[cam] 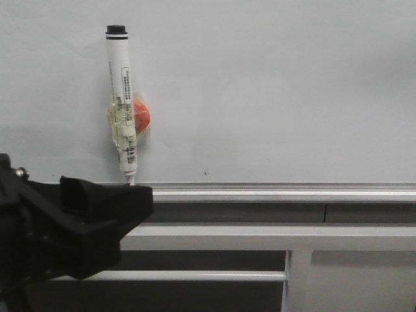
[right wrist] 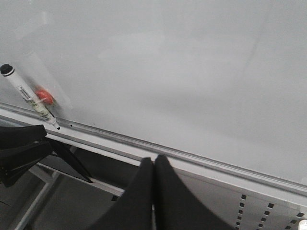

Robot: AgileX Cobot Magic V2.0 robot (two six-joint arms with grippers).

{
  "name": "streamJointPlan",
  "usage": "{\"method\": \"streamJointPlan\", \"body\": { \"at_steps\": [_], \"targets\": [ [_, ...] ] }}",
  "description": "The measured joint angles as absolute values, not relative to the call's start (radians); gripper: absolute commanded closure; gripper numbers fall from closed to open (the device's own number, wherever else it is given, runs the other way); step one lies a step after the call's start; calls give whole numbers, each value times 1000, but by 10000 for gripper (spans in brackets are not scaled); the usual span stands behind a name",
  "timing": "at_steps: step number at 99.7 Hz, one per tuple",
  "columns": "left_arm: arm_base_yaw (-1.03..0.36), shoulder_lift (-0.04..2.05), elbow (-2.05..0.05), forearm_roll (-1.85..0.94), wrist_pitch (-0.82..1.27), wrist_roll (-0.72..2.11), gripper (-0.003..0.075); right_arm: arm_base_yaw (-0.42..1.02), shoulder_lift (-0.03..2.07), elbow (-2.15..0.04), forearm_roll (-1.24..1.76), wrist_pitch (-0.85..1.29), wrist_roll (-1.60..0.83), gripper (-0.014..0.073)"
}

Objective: Write number 1 on whiteboard

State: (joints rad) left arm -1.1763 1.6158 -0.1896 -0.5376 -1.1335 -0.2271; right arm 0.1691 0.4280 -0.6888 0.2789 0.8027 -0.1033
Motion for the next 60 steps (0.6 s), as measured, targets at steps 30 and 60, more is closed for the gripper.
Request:
{"method": "streamJointPlan", "body": {
  "at_steps": [30, 60],
  "targets": [
    [-1120, 1618, -226, -558, -1138, -227, 314, 169, 428, -689, 277, 803, -103, 657],
    [-1110, 1620, -251, -536, -1138, -221, 314, 169, 428, -689, 277, 803, -103, 657]
  ]
}}
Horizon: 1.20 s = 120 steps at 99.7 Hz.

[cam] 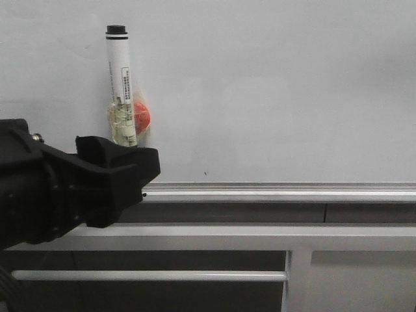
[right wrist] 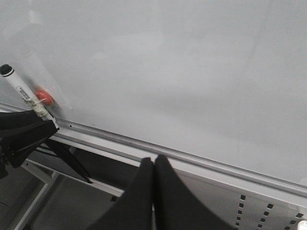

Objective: Write number 1 on whiteboard

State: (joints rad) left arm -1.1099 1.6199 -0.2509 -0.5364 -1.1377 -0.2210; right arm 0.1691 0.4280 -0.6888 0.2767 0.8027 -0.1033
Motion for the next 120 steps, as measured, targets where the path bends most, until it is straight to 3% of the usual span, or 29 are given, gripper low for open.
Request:
{"method": "streamJointPlan", "body": {
  "at_steps": [22, 29, 36, 45, 76, 105, 112, 120],
  "targets": [
    [-1110, 1622, -255, -534, -1138, -212, 315, 173, 428, -689, 277, 801, -103, 657],
    [-1110, 1622, -259, -534, -1138, -212, 359, 173, 428, -689, 277, 801, -103, 657],
    [-1110, 1622, -261, -534, -1138, -210, 492, 173, 428, -689, 277, 801, -103, 657],
    [-1110, 1622, -261, -534, -1138, -210, 745, 173, 428, -689, 277, 799, -103, 657],
    [-1107, 1622, -261, -476, -1138, -203, 741, 206, 428, -689, 271, 799, -103, 657],
    [-1107, 1622, -261, -295, -1138, -70, 741, 506, 463, -689, 7, 814, -105, 649],
    [-1107, 1622, -267, -275, -1138, -39, 741, 607, 492, -692, -50, 832, -105, 578],
    [-1107, 1622, -290, -257, -1120, 12, 741, 709, 538, -692, -109, 843, -105, 376]
  ]
}}
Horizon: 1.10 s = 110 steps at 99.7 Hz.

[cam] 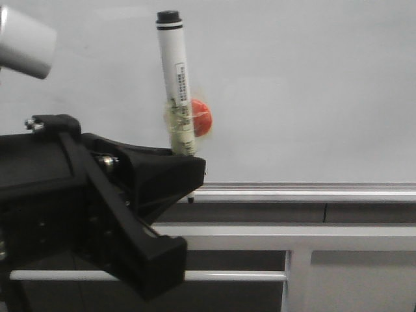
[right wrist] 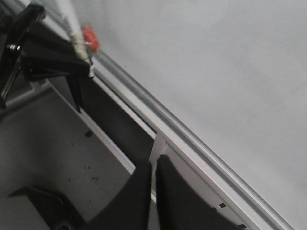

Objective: Write number 1 on whiteboard

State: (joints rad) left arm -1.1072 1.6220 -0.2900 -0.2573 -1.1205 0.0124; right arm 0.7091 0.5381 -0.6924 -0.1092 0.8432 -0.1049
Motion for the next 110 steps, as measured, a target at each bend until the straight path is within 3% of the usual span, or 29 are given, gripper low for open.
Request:
{"method": "streamJointPlan", "body": {
  "at_steps": [9, 16, 33, 45, 64, 110],
  "targets": [
    [-1107, 1616, -336, -236, -1043, 78, 741, 820, 591, -692, -186, 847, -105, 147],
    [-1107, 1599, -382, -217, -920, 137, 741, 909, 627, -692, -266, 849, -105, 71],
    [-1107, 1552, -488, -202, -623, 299, 741, 1079, 684, -692, -443, 844, -103, 73],
    [-1107, 1519, -538, -200, -478, 391, 741, 1103, 701, -693, -471, 792, -29, 76],
    [-1107, 1464, -587, -201, -247, 532, 741, 1104, 729, -738, -485, 774, 130, 179],
    [-1107, 1411, -686, -186, -94, 693, 741, 1104, 836, -758, -475, 770, 167, 190]
  ]
}}
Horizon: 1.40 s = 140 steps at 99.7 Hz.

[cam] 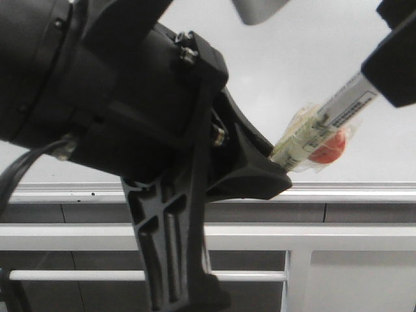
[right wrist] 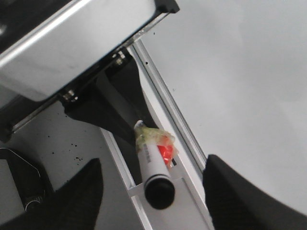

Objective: Write number 1 on whiteboard

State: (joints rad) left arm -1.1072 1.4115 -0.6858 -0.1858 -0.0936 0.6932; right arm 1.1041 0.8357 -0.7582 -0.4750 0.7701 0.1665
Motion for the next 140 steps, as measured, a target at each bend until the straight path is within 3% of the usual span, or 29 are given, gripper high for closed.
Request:
{"method": "streamJointPlan", "body": {
  "at_steps": [81, 91, 106, 116, 126, 140],
  "targets": [
    [-1107, 1411, -688, -149, -142, 709, 741, 1104, 864, -758, -455, 770, 168, 193],
    [-1107, 1411, -688, -149, -142, 709, 741, 1104, 864, -758, -455, 770, 168, 284],
    [-1107, 1411, -688, -146, -140, 713, 740, 1104, 864, -758, -458, 768, 168, 663],
    [-1107, 1411, -688, -142, -136, 715, 737, 1104, 864, -758, -465, 768, 170, 657],
    [-1107, 1411, -688, -142, -136, 715, 663, 1104, 864, -758, -468, 768, 170, 657],
    [-1107, 1411, -688, -142, -136, 715, 428, 1104, 864, -758, -481, 768, 170, 657]
  ]
}}
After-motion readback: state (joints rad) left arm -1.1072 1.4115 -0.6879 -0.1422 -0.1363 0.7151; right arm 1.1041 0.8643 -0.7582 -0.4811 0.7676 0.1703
